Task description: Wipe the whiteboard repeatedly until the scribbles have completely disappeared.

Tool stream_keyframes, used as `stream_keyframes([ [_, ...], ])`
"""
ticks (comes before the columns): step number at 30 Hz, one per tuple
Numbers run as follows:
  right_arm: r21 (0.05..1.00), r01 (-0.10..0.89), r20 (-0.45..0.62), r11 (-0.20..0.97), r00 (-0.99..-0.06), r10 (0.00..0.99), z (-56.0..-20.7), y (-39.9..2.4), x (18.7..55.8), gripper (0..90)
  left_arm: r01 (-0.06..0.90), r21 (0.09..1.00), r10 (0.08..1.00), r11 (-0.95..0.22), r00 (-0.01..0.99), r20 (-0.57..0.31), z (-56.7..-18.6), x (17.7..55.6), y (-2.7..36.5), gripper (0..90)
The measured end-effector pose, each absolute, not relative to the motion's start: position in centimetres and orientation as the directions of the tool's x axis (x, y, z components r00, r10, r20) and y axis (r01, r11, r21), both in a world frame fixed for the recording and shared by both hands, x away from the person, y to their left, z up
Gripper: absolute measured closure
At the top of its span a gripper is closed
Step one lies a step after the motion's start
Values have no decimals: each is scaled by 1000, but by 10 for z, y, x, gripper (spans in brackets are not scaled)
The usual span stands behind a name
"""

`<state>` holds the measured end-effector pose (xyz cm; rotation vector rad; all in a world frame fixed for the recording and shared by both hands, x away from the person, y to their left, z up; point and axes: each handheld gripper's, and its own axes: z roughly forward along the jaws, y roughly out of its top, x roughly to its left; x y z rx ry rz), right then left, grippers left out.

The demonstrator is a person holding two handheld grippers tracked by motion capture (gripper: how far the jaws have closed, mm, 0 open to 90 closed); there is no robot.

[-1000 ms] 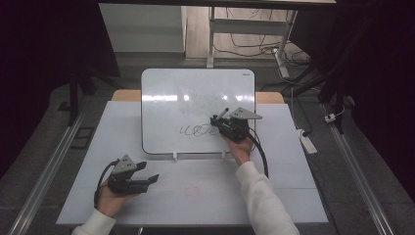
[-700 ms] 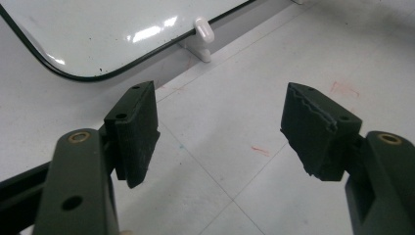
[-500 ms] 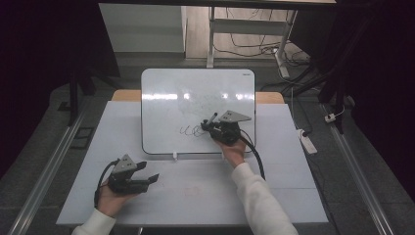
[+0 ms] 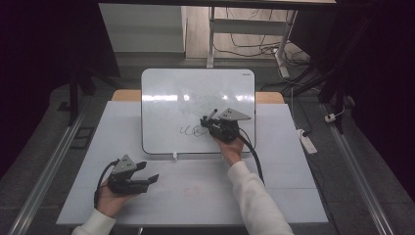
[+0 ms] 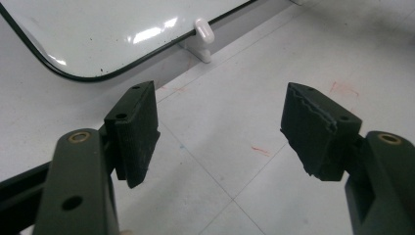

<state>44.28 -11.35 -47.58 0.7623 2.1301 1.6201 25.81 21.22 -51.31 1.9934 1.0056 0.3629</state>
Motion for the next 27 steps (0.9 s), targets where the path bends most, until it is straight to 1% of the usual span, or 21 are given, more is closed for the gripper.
stream_keyframes([
  [2,961,206,50,186,-786,616,-475,-115,444,781,518,796,765,-312,634,-112,-513,258,212,313],
  [3,958,208,46,199,-794,606,-477,-112,442,781,519,795,765,-313,634,-113,-513,259,212,313],
  [6,939,186,10,288,-855,519,-486,-99,432,781,520,792,763,-320,637,-111,-514,260,212,313],
  [7,936,173,-11,306,-856,517,-486,-98,431,781,519,793,763,-319,637,-110,-514,259,212,313],
  [8,935,176,-13,308,-852,524,-483,-100,433,781,518,794,764,-319,636,-109,-514,259,212,312],
  [11,951,202,18,234,-792,610,-475,-117,440,781,517,796,765,-314,635,-110,-513,258,212,313],
  [13,948,206,20,243,-799,601,-476,-120,438,781,519,794,764,-318,636,-111,-514,259,212,313],
  [16,922,189,-18,337,-850,527,-485,-112,428,781,522,790,763,-322,637,-111,-515,261,211,312],
  [17,918,177,-38,355,-852,521,-485,-114,426,781,519,793,763,-320,638,-109,-514,259,211,312],
  [18,920,183,-33,347,-845,534,-484,-120,427,781,518,794,764,-319,636,-108,-514,259,211,313],
  [21,946,213,7,243,-764,645,-476,-146,435,781,519,794,765,-316,635,-110,-513,259,211,313],
  [22,949,220,20,224,-756,654,-475,-152,435,781,519,793,764,-317,636,-111,-514,259,211,313],
  [24,946,225,26,235,-771,636,-479,-150,432,781,520,792,763,-320,637,-111,-514,260,210,312],
  [26,934,214,7,286,-812,584,-487,-141,425,781,522,788,762,-325,638,-109,-515,260,210,312],
  [27,930,202,-11,307,-819,573,-488,-140,423,781,522,790,763,-323,637,-109,-514,260,210,312],
])
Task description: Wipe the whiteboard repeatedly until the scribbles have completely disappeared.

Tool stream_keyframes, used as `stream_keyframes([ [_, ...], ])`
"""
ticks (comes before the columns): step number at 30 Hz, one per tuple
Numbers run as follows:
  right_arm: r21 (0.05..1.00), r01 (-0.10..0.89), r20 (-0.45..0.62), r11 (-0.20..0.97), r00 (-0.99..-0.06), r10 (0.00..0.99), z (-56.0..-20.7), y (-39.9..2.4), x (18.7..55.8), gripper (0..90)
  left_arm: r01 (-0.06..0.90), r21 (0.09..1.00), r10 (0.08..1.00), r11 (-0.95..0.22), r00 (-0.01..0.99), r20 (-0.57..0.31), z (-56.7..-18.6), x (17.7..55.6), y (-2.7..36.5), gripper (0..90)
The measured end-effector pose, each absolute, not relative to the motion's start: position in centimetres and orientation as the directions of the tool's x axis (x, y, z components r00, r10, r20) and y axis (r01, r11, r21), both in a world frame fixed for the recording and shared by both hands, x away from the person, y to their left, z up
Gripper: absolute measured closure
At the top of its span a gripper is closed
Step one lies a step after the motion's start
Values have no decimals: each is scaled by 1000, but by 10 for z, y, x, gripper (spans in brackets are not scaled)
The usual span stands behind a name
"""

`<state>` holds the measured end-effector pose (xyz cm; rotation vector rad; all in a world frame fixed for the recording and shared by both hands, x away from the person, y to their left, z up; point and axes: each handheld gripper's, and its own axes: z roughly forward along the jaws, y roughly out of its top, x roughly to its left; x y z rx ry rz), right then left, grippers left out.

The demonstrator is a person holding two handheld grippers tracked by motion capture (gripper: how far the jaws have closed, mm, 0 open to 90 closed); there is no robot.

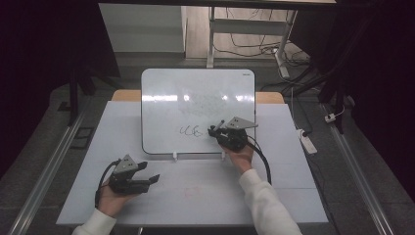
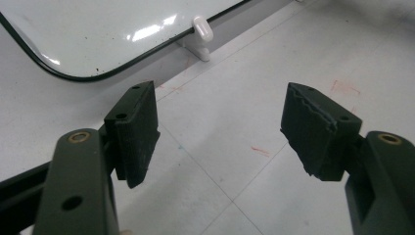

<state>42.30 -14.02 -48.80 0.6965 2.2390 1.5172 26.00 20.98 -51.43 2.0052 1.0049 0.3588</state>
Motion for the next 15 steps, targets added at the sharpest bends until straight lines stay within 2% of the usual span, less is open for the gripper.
stream_keyframes([
  [1,928,203,-14,312,-819,574,-487,-143,424,781,521,791,763,-321,637,-109,-514,259,210,312],
  [5,949,231,38,216,-763,646,-484,-161,428,781,520,792,763,-321,637,-109,-514,259,210,312],
  [9,933,203,-16,298,-802,597,-493,-153,417,781,522,790,763,-323,637,-108,-514,260,210,312],
  [12,948,225,24,225,-755,655,-489,-167,421,781,521,791,764,-321,636,-109,-514,259,210,312],
  [15,948,220,20,232,-766,642,-493,-161,417,781,521,790,762,-323,638,-109,-514,260,209,312],
])
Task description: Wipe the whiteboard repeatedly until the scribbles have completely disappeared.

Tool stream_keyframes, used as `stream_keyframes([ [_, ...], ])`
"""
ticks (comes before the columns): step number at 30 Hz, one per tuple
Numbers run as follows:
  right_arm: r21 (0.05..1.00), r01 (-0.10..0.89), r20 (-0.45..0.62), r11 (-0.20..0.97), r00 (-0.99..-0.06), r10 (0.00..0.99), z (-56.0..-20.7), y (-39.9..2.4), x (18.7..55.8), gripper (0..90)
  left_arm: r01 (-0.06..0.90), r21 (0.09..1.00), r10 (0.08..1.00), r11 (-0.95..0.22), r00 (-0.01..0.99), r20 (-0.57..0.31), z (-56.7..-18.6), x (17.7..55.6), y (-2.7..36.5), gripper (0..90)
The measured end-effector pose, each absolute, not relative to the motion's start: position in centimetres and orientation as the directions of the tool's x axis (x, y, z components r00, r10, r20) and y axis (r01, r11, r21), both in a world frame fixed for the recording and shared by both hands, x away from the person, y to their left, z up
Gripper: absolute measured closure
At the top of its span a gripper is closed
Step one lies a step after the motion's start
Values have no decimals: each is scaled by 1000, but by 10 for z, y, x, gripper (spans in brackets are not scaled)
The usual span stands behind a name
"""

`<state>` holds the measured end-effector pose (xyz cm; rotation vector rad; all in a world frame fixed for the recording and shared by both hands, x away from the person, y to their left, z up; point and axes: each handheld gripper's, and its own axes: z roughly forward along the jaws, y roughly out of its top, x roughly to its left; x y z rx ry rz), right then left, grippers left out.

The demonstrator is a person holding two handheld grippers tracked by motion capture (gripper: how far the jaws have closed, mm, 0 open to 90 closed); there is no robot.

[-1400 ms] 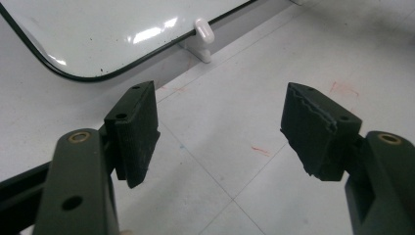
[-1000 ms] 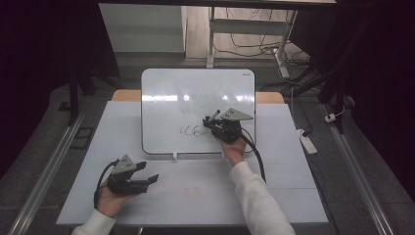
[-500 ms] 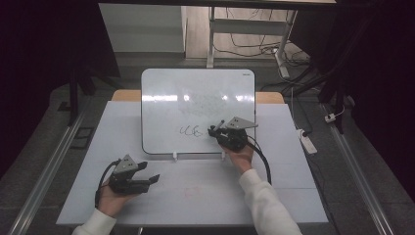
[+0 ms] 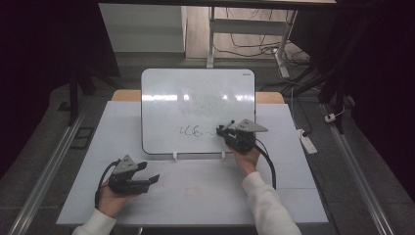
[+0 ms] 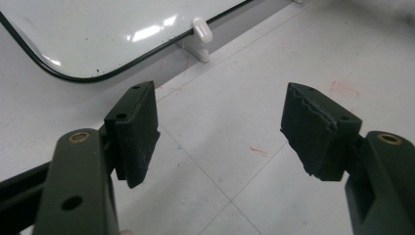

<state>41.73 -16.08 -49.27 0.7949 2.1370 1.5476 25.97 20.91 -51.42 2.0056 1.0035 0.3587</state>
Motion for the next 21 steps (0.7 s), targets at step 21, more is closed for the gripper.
stream_keyframes([
  [21,941,213,20,261,-808,589,-491,-140,423,781,522,790,764,-321,636,-109,-514,260,210,312],
])
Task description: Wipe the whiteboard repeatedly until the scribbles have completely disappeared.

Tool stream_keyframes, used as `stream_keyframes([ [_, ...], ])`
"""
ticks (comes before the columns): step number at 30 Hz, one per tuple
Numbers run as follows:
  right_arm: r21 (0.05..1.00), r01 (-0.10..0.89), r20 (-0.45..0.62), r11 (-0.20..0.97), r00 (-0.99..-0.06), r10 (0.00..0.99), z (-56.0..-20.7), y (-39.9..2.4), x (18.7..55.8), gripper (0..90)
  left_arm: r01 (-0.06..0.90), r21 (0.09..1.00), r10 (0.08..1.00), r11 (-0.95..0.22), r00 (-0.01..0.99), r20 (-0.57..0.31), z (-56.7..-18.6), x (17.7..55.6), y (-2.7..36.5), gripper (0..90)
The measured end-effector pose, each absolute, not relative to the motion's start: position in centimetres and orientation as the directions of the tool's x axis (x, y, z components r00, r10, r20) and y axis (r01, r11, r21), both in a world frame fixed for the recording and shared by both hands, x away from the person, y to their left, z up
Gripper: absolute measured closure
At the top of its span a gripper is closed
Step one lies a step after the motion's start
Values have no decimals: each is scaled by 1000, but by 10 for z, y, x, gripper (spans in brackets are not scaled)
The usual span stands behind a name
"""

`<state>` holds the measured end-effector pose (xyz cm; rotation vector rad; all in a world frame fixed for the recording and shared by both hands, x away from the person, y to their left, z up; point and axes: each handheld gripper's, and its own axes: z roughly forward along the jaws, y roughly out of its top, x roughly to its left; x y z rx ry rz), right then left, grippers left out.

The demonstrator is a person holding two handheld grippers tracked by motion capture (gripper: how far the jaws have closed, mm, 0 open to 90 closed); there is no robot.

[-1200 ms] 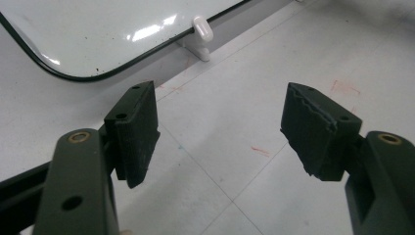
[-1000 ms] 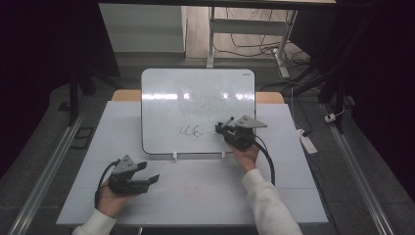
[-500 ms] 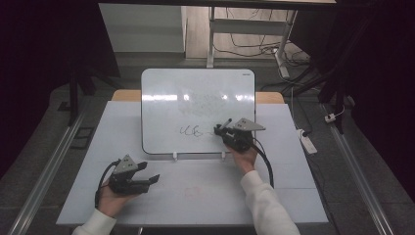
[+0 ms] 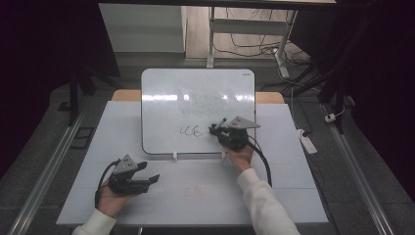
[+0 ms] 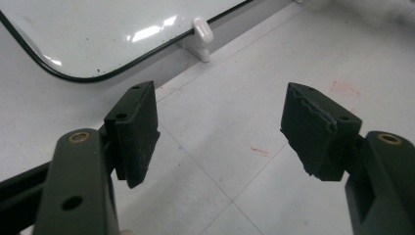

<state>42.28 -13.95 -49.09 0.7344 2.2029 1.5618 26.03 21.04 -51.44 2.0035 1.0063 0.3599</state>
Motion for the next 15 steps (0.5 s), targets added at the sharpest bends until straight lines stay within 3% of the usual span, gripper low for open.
stream_keyframes([
  [3,931,193,-17,310,-825,566,-492,-134,420,781,521,790,764,-322,636,-108,-514,260,210,312],
  [7,951,216,26,223,-773,634,-487,-147,425,781,515,794,762,-323,639,-105,-513,258,210,312],
  [11,928,181,-44,325,-815,578,-493,-137,415,781,520,791,763,-322,637,-108,-514,260,210,312],
  [15,948,215,23,236,-784,621,-491,-148,422,781,515,794,762,-322,639,-105,-513,258,210,312],
])
